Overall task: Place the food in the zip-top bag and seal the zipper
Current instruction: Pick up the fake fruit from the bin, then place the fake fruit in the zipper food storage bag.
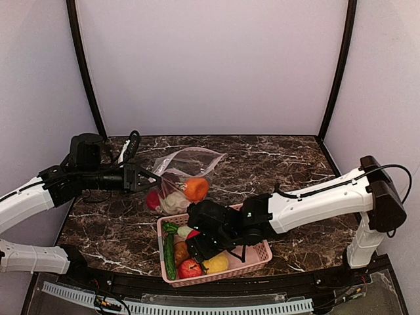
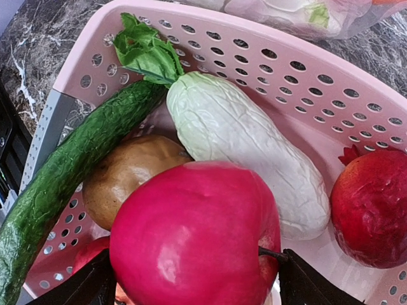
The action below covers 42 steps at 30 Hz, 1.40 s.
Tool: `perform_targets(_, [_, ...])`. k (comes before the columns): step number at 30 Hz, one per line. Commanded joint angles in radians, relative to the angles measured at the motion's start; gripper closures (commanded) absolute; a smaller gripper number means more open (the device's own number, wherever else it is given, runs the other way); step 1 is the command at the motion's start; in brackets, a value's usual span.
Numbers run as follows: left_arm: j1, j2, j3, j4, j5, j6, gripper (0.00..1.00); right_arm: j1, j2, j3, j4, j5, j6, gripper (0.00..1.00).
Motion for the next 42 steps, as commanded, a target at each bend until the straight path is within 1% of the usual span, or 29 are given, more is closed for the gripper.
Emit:
perform_targets(1, [0.003, -0.021, 0.038, -0.006, 0.011, 0.002, 0.99, 0.011, 0.029, 0.030, -0.014, 0.022, 0.016, 0.17])
perform_targets(8, [0.003, -0.028, 0.038, -0.014, 0.012, 0.002, 0.99, 0.011, 0.029, 0.039, -0.015, 0.021, 0.023, 0.29])
perform_targets(12, [0.003, -0.033, 0.032, -0.019, 0.011, 0.002, 0.99, 0.010, -0.002, 0.015, -0.014, 0.033, 0.034, 0.32])
perform_targets(17, [0.004, -0.033, 0.032, -0.018, 0.011, 0.001, 0.99, 0.009, -0.056, -0.013, -0.020, 0.047, 0.048, 0.32])
perform_targets(19, [0.004, -0.033, 0.033, -0.017, 0.010, 0.001, 0.99, 0.009, -0.086, -0.017, -0.018, 0.033, 0.030, 0.33])
perform_targets(23, [0.004, -0.033, 0.032, -0.019, 0.010, 0.001, 0.99, 0.009, -0.181, -0.026, 0.014, 0.021, -0.003, 0.34])
perform_targets(27, [0.004, -0.033, 0.030, -0.021, 0.011, 0.004, 0.99, 0.005, -0.288, -0.025, 0.007, 0.057, -0.031, 0.34])
perform_targets(31, [0.004, -0.036, 0.026, 0.002, 0.023, -0.007, 0.99, -0.029, -0.361, -0.031, 0.003, 0.064, -0.058, 0.35])
perform_targets(36, [0.004, -0.037, 0.030, 0.022, 0.040, -0.017, 0.99, -0.101, -0.382, -0.012, 0.004, 0.045, -0.106, 0.36])
perform_targets(42, [0.003, -0.038, 0.037, 0.005, 0.038, -0.009, 0.99, -0.174, -0.327, 0.084, 0.004, 0.034, -0.189, 0.36])
